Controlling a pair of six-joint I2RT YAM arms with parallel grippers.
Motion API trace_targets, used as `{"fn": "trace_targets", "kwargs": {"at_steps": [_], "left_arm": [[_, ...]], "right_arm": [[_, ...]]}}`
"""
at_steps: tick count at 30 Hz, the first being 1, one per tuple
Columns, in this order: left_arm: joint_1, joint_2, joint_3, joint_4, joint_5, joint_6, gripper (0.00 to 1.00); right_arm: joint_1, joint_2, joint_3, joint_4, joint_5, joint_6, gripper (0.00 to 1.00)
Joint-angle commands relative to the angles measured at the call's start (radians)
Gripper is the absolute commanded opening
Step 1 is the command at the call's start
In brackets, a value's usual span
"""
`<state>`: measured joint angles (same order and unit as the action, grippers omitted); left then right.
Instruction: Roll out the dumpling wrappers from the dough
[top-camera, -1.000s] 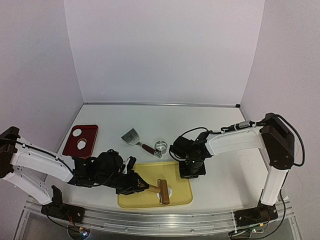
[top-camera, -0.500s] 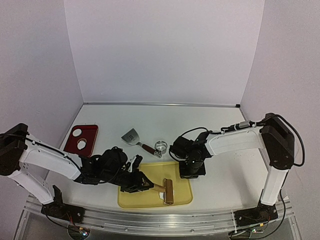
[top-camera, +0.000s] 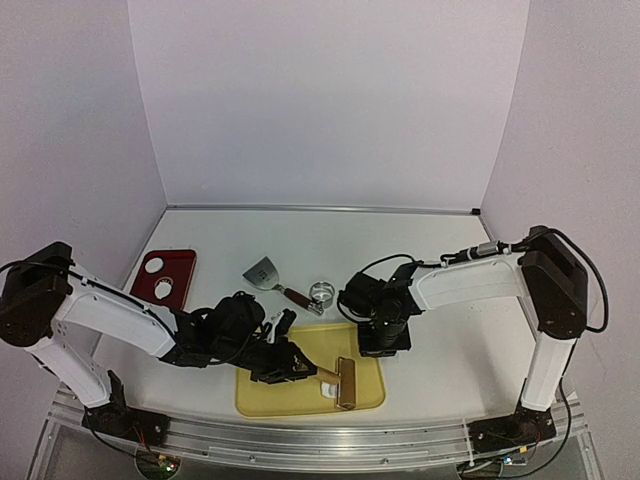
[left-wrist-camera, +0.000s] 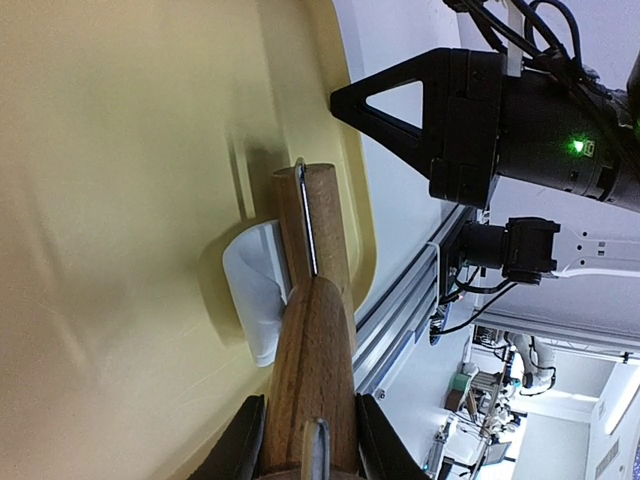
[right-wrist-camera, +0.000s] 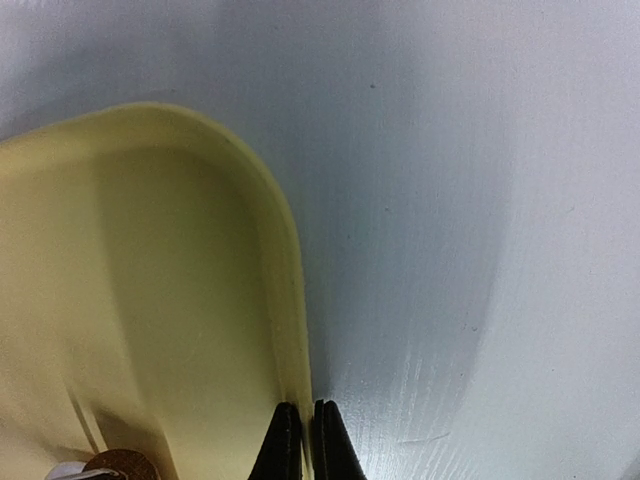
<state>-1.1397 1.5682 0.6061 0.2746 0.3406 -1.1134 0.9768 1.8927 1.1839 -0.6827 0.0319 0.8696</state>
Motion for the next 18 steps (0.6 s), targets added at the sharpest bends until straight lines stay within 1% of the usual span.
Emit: {"fn": "trace_targets", "kwargs": {"at_steps": [1,12,16,18], "left_arm": [[-0.007,0.132,-0.090,-0.517,-0.071,0.026,0.00],[-0.004,0.189,0.046,-0.584,-0.098,0.074,0.00],[-0.005,0.151,0.094,-0.617,-0.140,0.091,0.00],[-0.006,0.112,0.146,-0.641,-0.175,0.119,0.00]], "right_arm": [[0.007,0.043,0.008,0.045,0.014,0.042,0.00],[0.007,0.026,-0.002,0.045,0.016,0.033,0.00],[0.008,0.008,-0.008,0.045,0.017,0.031,0.00],[0.007,-0.002,-0.009,0.045,0.019,0.031,0.00]]}}
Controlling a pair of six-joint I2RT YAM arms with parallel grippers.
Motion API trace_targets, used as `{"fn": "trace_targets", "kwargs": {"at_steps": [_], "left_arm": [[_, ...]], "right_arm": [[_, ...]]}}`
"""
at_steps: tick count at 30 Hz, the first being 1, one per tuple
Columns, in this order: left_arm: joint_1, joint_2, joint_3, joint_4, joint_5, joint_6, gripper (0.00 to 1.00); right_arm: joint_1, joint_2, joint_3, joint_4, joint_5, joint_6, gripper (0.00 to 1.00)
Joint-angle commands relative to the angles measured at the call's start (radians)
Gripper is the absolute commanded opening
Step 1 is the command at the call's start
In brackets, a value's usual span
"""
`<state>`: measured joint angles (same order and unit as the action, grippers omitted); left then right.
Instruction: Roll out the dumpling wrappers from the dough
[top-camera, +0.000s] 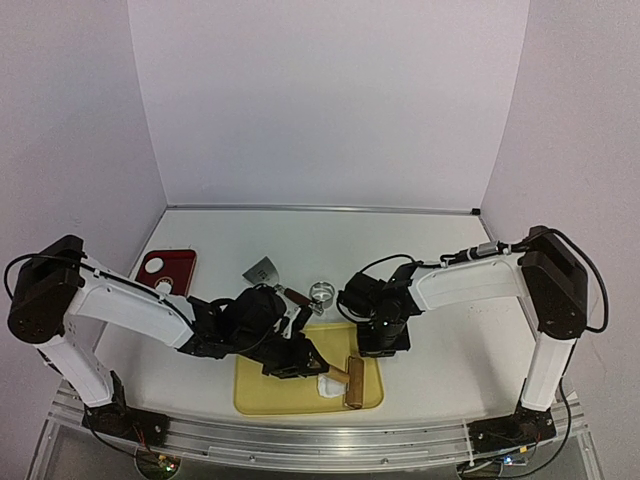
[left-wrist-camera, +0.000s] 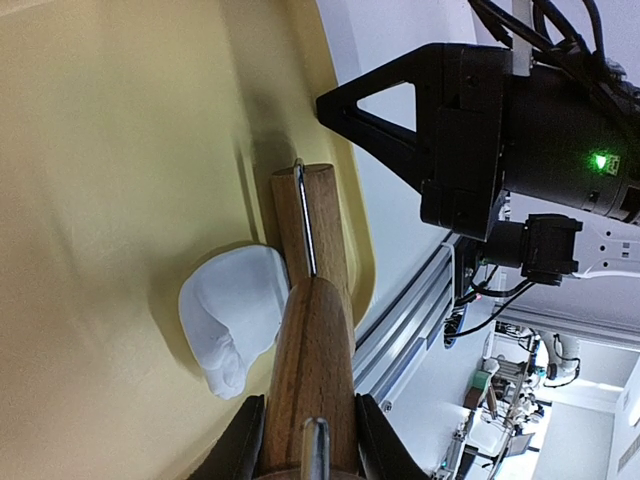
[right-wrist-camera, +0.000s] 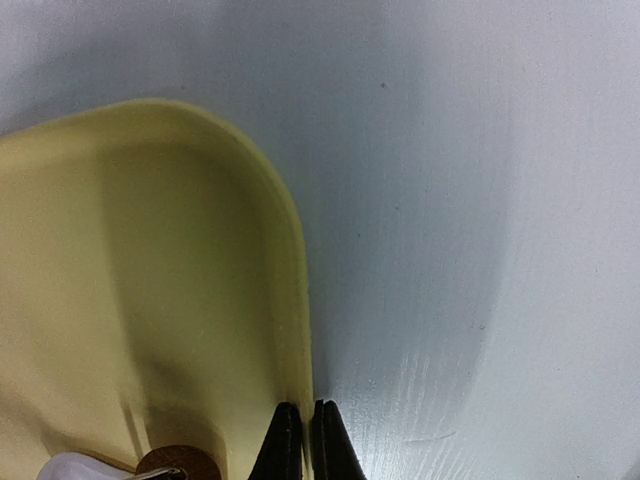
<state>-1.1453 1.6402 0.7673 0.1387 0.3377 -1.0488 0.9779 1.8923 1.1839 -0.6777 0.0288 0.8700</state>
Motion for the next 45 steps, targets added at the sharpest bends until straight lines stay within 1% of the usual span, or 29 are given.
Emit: {"fn": "trace_targets", "kwargs": {"at_steps": [1,4,9,12,16,19,21,25,27,29,31,33,36,40,43,45], "left_arm": [[-0.001,0.018,0.009,-0.521,-0.194,0.066,0.00],[0.000,-0.065,0.116,-0.559,-0.238,0.107,0.00],[0.000,-0.151,0.247,-0.613,-0.236,0.150,0.00],[0.001,-0.198,0.277,-0.632,-0.213,0.165,0.00],[0.011,-0.262,0.292,-0.706,-0.207,0.133,0.00],[0.034,-0.300,0.290,-0.789,-0.204,0.097,0.00],[0.046,-0.312,0.290,-0.815,-0.190,0.095,0.00],[0.053,-0.256,0.337,-0.836,-0.124,0.136,0.00],[0.055,-0.205,0.394,-0.881,-0.106,0.180,0.00],[0.064,-0.138,0.474,-0.947,-0.107,0.246,0.00],[0.082,-0.094,0.531,-1.015,-0.115,0.309,0.00],[0.107,-0.064,0.573,-1.048,-0.113,0.361,0.00],[0.152,-0.045,0.597,-1.074,-0.098,0.415,0.00],[0.166,-0.021,0.637,-1.103,-0.074,0.479,0.00],[0.167,0.000,0.615,-1.117,-0.048,0.534,0.00],[0.167,0.002,0.580,-1.124,-0.073,0.542,0.00]], "right_arm": [[0.007,-0.007,-0.009,0.040,0.023,0.031,0.00],[0.006,-0.026,-0.005,0.040,0.034,0.036,0.00],[0.006,-0.036,0.016,0.040,0.040,0.032,0.00],[0.006,-0.035,0.031,0.040,0.028,0.027,0.00],[0.006,-0.025,0.056,0.040,-0.011,0.021,0.00],[0.006,-0.018,0.074,0.039,-0.073,0.016,0.00],[0.006,-0.016,0.080,0.037,-0.111,0.013,0.00],[0.006,-0.017,0.097,0.002,-0.157,0.001,0.00],[0.001,-0.015,0.144,-0.065,-0.139,-0.035,0.00],[-0.001,-0.007,0.207,-0.116,-0.088,-0.078,0.00],[-0.002,0.009,0.236,-0.130,-0.077,-0.102,0.00],[-0.002,0.042,0.252,-0.138,-0.075,-0.107,0.00],[-0.006,0.090,0.264,-0.149,-0.064,-0.104,0.00],[-0.009,0.149,0.301,-0.146,-0.042,-0.156,0.00],[-0.011,0.184,0.323,-0.146,0.014,-0.173,0.00],[-0.013,0.204,0.324,-0.145,0.047,-0.169,0.00]]}}
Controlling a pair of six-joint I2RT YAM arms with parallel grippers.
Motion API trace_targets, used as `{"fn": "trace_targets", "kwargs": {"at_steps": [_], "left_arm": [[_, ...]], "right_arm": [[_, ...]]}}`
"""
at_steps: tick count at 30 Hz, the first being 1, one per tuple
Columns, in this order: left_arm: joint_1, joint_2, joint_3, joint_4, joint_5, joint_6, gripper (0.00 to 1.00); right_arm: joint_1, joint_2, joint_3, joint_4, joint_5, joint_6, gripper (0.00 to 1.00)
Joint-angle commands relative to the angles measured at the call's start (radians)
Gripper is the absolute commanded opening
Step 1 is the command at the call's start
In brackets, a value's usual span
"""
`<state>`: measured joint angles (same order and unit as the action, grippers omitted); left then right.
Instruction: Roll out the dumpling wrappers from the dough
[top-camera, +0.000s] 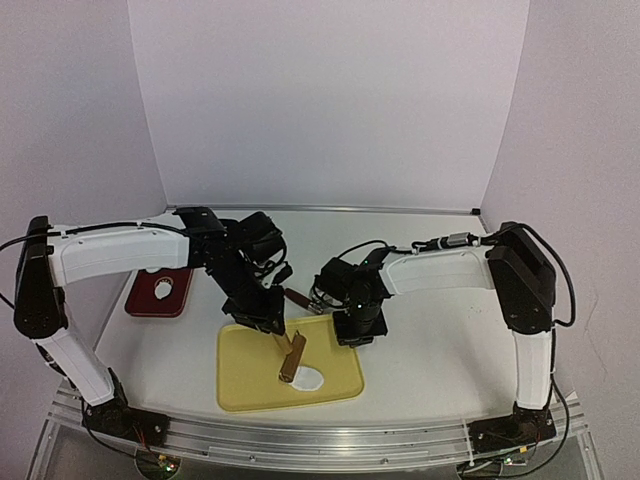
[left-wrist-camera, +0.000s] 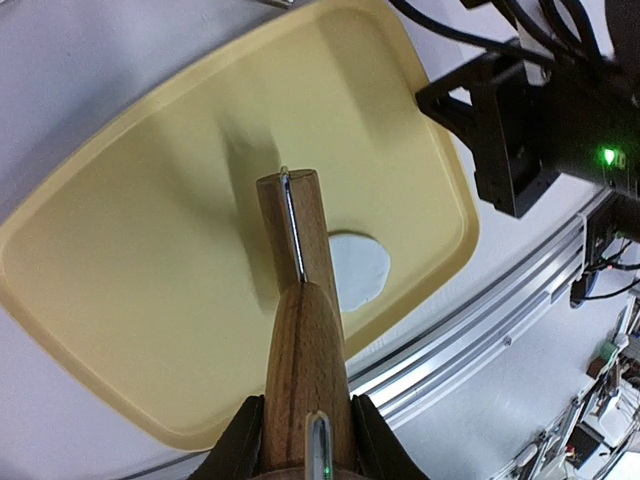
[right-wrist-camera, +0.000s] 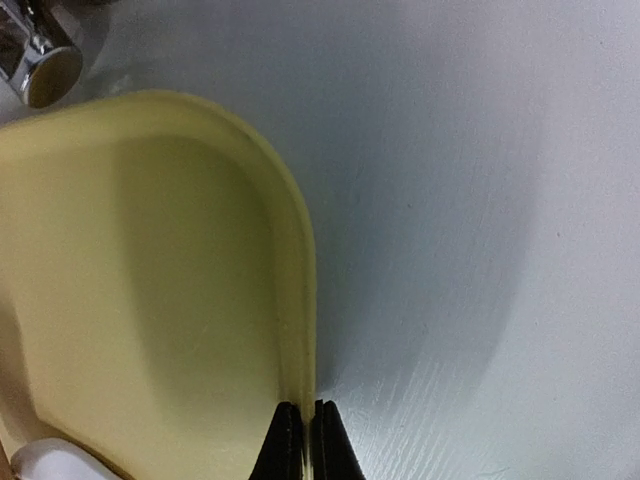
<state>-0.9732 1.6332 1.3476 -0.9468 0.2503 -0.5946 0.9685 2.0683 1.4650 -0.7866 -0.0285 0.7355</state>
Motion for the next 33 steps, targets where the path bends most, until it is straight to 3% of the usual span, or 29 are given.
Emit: {"fn": "trace_targets", "kwargs": {"at_steps": [1,6,10,16,20,33], "left_arm": [[-0.006,-0.004,-0.015,-0.034,0.003,0.081,0.00],[-0.006,-0.118,-0.001,0.028,0.017,0.061,0.00],[-0.006,-0.110,0.084,0.001,-0.006,0.096,0.00],[-0.007,-0.119,0.049,0.044,0.087,0.145,0.00],[-0.007,-0.107,0.007,-0.038,0.045,0.184,0.00],[-0.007,-0.074,0.009,-0.016,0.045,0.306,0.00]], "right_arm": [[-0.003,0.038,0.041,-0.033,0.113,-0.031,0.00],[-0.004,0.062,0.029,-0.015,0.138,-0.017,0.00],[-0.003,0.040,0.015,-0.004,0.137,0.004,0.00],[-0.003,-0.014,-0.008,0.013,0.134,0.028,0.00],[-0.003,-0.035,-0.019,0.014,0.128,0.022,0.00],[-0.003,-0.078,-0.052,0.016,0.137,0.017,0.00]]}}
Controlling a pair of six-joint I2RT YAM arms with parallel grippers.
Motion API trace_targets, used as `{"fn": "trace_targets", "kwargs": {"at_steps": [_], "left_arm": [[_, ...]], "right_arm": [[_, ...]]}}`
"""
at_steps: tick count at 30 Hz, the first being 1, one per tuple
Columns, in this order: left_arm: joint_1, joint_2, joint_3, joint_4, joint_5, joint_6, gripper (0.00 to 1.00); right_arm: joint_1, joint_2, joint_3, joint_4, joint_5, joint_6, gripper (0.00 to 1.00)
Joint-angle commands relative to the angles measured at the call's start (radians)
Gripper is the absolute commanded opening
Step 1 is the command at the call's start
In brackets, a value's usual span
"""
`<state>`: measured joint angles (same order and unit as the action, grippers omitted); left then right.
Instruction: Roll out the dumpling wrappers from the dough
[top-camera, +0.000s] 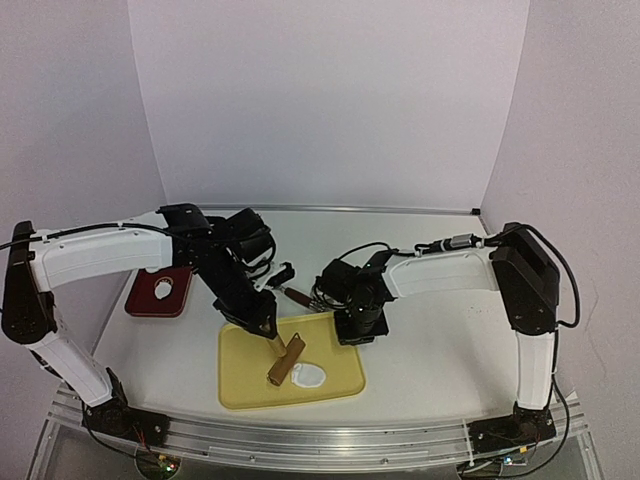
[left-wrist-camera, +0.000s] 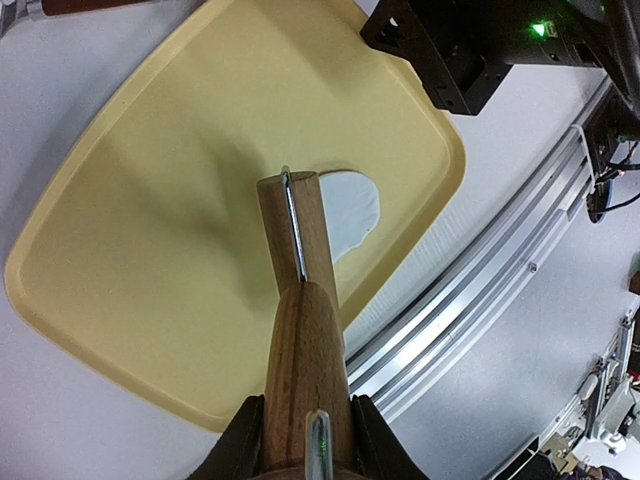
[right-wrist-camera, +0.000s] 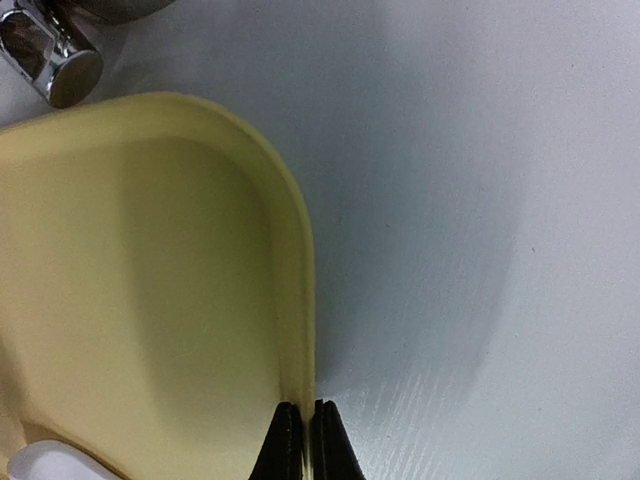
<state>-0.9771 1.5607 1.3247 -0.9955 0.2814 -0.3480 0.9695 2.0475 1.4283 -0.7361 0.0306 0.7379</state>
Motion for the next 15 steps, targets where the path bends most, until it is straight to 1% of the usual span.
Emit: {"fn": "trace_targets", "kwargs": {"at_steps": [1,5,8,11,12,14,15], "left_arm": [[-0.003,-0.006,0.030,0.051,0.034,0.063,0.00],[-0.003,0.002,0.038,0.066,0.054,0.091,0.00],[-0.003,0.025,0.022,0.063,0.037,0.122,0.00],[-0.002,-0.017,-0.056,0.136,-0.035,0.074,0.00],[-0.002,-0.030,-0.056,0.160,-0.037,0.059,0.00],[-0.001,-0.045,0.012,0.174,0.009,0.056,0.00],[-0.002,-0.034,0.068,0.141,0.021,0.066,0.00]], "right_arm": [[-0.004,-0.060,-0.019,-0.034,0.080,0.016,0.00],[-0.003,-0.062,-0.024,-0.034,0.080,0.030,0.00],[-0.003,-0.063,-0.043,-0.019,0.094,0.037,0.00],[-0.002,-0.054,-0.051,-0.010,0.099,0.053,0.00],[-0.002,-0.058,-0.047,-0.012,0.093,0.049,0.00],[-0.002,-0.073,-0.029,-0.020,0.062,0.038,0.00],[-0.003,-0.078,-0.008,-0.034,0.044,0.039,0.00]]}}
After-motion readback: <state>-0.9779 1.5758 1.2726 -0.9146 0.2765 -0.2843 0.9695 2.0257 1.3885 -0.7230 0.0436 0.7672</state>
